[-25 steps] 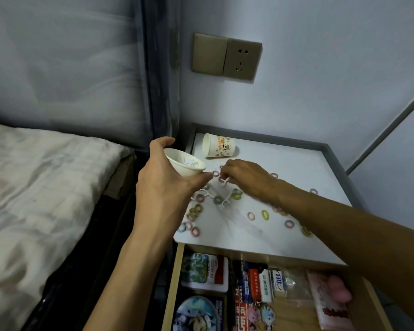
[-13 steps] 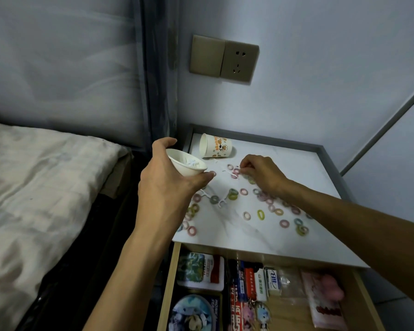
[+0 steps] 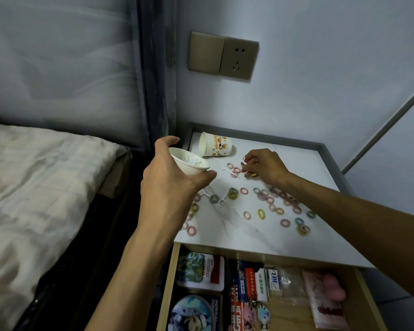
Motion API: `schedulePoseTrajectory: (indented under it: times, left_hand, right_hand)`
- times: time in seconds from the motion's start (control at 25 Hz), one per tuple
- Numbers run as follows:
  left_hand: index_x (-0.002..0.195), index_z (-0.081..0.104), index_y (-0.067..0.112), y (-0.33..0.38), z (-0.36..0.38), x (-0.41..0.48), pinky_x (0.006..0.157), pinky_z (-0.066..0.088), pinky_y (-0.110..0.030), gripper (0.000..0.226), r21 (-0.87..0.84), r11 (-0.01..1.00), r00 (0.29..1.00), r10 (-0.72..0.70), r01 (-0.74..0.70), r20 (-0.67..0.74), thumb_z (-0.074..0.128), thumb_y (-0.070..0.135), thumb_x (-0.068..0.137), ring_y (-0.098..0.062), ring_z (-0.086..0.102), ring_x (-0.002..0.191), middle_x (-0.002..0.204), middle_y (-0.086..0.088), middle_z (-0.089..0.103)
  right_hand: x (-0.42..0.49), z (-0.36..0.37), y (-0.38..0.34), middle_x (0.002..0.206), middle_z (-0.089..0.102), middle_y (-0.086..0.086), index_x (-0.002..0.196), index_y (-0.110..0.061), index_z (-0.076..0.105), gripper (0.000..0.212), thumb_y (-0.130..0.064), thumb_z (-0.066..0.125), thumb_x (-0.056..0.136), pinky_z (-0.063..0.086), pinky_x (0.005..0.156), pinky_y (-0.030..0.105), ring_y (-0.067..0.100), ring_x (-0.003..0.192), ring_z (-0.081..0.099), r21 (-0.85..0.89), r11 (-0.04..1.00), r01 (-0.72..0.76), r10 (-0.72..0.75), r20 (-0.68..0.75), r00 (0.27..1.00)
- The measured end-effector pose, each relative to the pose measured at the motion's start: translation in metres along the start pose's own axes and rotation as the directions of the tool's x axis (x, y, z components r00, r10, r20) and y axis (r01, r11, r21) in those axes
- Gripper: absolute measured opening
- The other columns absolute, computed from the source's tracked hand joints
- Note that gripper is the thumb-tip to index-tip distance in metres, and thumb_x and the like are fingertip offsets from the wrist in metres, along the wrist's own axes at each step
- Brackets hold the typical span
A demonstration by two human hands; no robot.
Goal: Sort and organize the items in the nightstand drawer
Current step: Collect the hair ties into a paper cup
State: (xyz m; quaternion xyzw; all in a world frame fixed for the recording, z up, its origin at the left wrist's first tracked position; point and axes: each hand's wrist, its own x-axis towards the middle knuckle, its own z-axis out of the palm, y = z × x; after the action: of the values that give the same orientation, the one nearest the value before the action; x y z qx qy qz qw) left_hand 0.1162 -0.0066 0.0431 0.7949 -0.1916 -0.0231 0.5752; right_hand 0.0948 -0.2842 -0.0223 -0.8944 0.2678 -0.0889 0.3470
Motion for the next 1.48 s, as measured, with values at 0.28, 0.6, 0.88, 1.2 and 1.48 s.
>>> schedulePoseTrajectory:
  times: [0.28, 0.6, 0.88, 1.2, 1.48]
  left_hand:
    - [0.135, 0.041, 0.030, 0.001, 0.001, -0.001, 0.082, 0.051, -0.027, 0.085, 0.000, 1.000, 1.000, -0.007, 0.007, 0.004, 0.089, 0.035, 0.065, -0.012, 0.057, 0.099, 0.109, 0.009, 0.055]
    - [0.135, 0.042, 0.029, 0.001, 0.001, 0.001, 0.084, 0.051, -0.029, 0.085, 0.003, 1.000, 1.000, -0.011, 0.011, 0.001, 0.089, 0.034, 0.064, -0.012, 0.056, 0.099, 0.109, 0.009, 0.055]
    - [0.135, 0.042, 0.028, -0.001, 0.000, 0.000, 0.079, 0.046, -0.022, 0.085, 0.008, 1.000, 1.000, -0.008, 0.008, 0.008, 0.088, 0.035, 0.064, -0.012, 0.055, 0.100, 0.112, 0.008, 0.055]
    - [0.135, 0.043, 0.028, -0.004, -0.004, 0.003, 0.080, 0.044, -0.025, 0.087, 0.018, 1.000, 1.000, -0.005, 0.005, -0.004, 0.089, 0.039, 0.061, -0.012, 0.055, 0.104, 0.112, 0.008, 0.056]
    - [0.135, 0.042, 0.029, -0.006, -0.006, 0.002, 0.079, 0.041, -0.023, 0.086, 0.021, 1.000, 1.000, -0.021, 0.021, 0.010, 0.088, 0.039, 0.063, -0.012, 0.055, 0.102, 0.112, 0.007, 0.057]
  right_hand:
    - [0.001, -0.003, -0.002, 0.081, 0.073, 0.005, 0.082, -0.016, 0.068, 0.010, -0.022, 0.073, 0.088, 0.048, 0.062, 0.021, 0.016, 0.070, 0.068, 0.056, 0.998, -0.039, 0.045, -0.111, 0.993]
    - [0.002, 0.001, -0.012, 0.082, 0.075, 0.006, 0.083, -0.013, 0.063, 0.015, -0.021, 0.062, 0.095, 0.054, 0.067, 0.026, 0.011, 0.064, 0.066, 0.278, 0.959, -0.057, 0.100, -0.145, 0.984]
    - [0.007, 0.006, -0.014, 0.082, 0.071, 0.000, 0.090, -0.010, 0.074, 0.013, -0.021, 0.078, 0.083, 0.054, 0.077, 0.028, 0.015, 0.078, 0.067, -0.131, 0.991, 0.040, -0.047, -0.048, 0.998]
    - [0.028, 0.055, -0.022, 0.106, 0.071, 0.011, 0.110, -0.007, 0.071, 0.035, -0.027, 0.078, 0.082, 0.054, 0.078, 0.031, 0.026, 0.092, 0.067, -0.380, 0.924, -0.030, 0.004, -0.067, 0.998]
    - [0.019, 0.044, -0.012, 0.100, 0.071, 0.011, 0.104, -0.007, 0.069, 0.034, -0.033, 0.075, 0.084, 0.052, 0.077, 0.033, 0.026, 0.091, 0.065, -0.398, 0.910, -0.112, 0.135, 0.028, 0.991]
